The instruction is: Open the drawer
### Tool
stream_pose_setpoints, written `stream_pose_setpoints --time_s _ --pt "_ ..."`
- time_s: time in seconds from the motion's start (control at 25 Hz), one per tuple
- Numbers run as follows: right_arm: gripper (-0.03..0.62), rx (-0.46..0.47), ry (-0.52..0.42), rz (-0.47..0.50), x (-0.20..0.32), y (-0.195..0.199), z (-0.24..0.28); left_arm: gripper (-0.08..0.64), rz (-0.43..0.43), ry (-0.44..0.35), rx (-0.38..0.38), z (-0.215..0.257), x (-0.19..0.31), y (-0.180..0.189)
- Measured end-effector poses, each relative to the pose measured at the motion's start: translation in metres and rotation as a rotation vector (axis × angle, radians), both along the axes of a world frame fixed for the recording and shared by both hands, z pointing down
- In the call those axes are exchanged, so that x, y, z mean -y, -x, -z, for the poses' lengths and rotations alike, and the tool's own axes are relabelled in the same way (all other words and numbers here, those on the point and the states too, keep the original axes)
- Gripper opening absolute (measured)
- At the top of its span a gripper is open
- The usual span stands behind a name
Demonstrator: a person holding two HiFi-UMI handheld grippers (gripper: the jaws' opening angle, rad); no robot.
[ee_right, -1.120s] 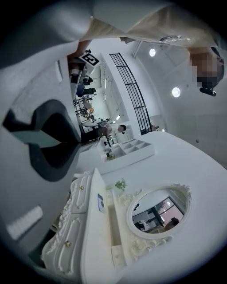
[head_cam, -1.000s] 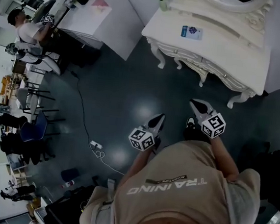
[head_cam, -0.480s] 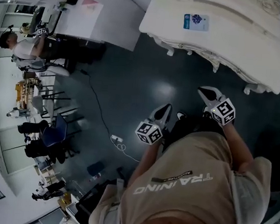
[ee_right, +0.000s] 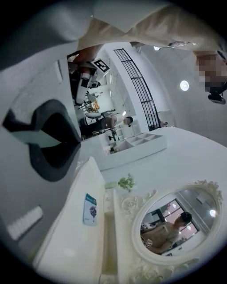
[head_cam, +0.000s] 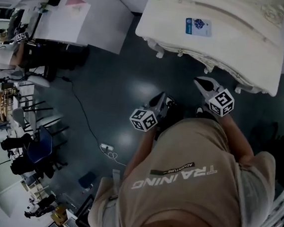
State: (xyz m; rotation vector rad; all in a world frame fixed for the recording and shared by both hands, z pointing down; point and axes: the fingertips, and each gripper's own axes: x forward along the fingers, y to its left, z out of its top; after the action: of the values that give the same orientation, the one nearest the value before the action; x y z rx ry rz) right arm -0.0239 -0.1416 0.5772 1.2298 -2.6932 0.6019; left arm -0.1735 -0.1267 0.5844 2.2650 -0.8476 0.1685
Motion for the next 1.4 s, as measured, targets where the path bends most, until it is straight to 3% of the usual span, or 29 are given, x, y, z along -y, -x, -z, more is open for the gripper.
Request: stream_pose_setpoints --time_s 0.24,0.44,0.64,0.84,0.92,1.08,1.4 --pt "-0.006 -0.073 -0.063 -0.067 0.062 0.039 0.017 0.008 -0.165 -0.055 -0.006 0.004 0.07 0.036" --pt "-0.006 -0.082 -0.008 -0.121 0.073 0.06 0.006 0.008 -0.282 -0.032 0.031 -0.01 0.109 0.049" --pt "-0.006 -0.063 -0.004 -0.126 0.098 0.053 -0.01 0.008 -0.36 -0.019 0.068 -0.02 0.15 0.023" --pt "-0.006 -0.072 -0.066 -0.201 0.137 0.013 -0.013 0.008 -0.595 -0.03 0.248 -0.056 0.159 -0.027" --pt "-0.006 -0.062 -0.079 -0.259 0.149 -0.01 -0.013 0.008 -0.647 -0.006 0.255 -0.064 0.161 -0.048" --pt "-0.006 -0.037 -0.097 -0.364 0.152 -0.042 -0.007 0.008 -0.612 0.042 0.268 -0.083 0.188 -0.07" --pt "-0.006 -0.067 -0.079 -0.543 0.127 -0.071 -0.002 0.009 -0.562 0.315 0.234 -0.149 0.209 -0.093"
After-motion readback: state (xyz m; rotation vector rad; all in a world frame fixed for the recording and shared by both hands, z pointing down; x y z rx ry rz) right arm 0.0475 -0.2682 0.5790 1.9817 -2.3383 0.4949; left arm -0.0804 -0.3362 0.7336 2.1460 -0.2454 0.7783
